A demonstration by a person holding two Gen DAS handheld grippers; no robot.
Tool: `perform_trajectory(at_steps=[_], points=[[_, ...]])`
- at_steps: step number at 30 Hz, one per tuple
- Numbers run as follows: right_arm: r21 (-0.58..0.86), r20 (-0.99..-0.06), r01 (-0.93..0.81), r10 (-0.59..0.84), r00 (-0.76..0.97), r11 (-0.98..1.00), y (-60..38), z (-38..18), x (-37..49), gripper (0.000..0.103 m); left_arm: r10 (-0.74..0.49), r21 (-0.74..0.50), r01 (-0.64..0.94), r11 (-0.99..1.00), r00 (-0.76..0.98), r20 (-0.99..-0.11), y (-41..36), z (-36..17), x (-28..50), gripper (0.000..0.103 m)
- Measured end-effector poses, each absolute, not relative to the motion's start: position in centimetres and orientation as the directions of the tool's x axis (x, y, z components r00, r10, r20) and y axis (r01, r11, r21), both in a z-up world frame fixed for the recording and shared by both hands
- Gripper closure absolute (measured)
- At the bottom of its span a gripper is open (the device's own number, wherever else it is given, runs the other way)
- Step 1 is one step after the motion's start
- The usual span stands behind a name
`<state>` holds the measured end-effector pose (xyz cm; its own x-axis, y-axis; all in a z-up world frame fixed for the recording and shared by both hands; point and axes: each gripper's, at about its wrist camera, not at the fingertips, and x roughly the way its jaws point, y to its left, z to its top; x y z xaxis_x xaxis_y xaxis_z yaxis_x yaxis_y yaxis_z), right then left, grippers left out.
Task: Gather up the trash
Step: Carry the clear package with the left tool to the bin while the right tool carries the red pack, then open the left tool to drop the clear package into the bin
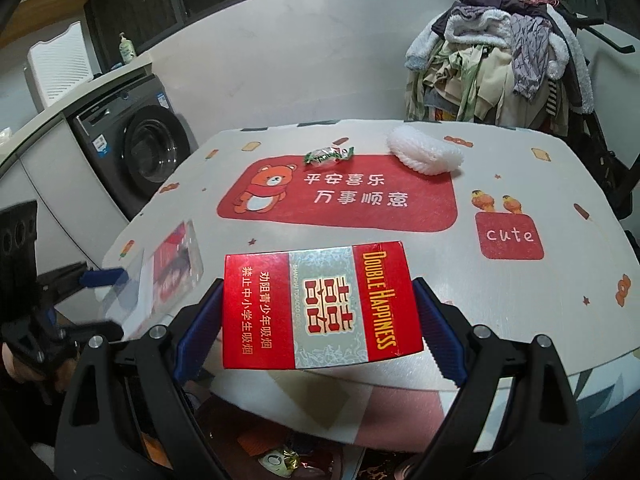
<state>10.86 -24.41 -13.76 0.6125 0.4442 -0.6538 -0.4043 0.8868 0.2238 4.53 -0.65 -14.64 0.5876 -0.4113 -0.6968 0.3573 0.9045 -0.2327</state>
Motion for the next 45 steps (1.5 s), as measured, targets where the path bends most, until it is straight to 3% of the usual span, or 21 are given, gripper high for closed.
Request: perform_trajectory(at_steps=[13, 35, 45], points=[[0.244, -0.65, -0.402, 0.457, 0.608, 0.882, -24.7, -14.0, 7.1, 0.014, -0.415, -0.224, 0.388, 0.894, 0.527, -0.742, -1.6, -17.6, -1.7, 0.01], [0.264, -0.667, -0.384, 0.455, 0.59, 0.885, -25.2, -15.6, 6.9, 0.014, -0.483, -0.305, 0.419, 0.855, 0.429, -0.764, -3.5, -20.2, -2.4, 0.007], [0.266, -0.683, -0.39, 0.458, 0.569, 0.882, -24.6, -16.5, 6.4, 0.014, -0.405, -0.245, 0.336, 0.909, 0.584, -0.704, -0.7, -16.8, -1.9, 0.006]])
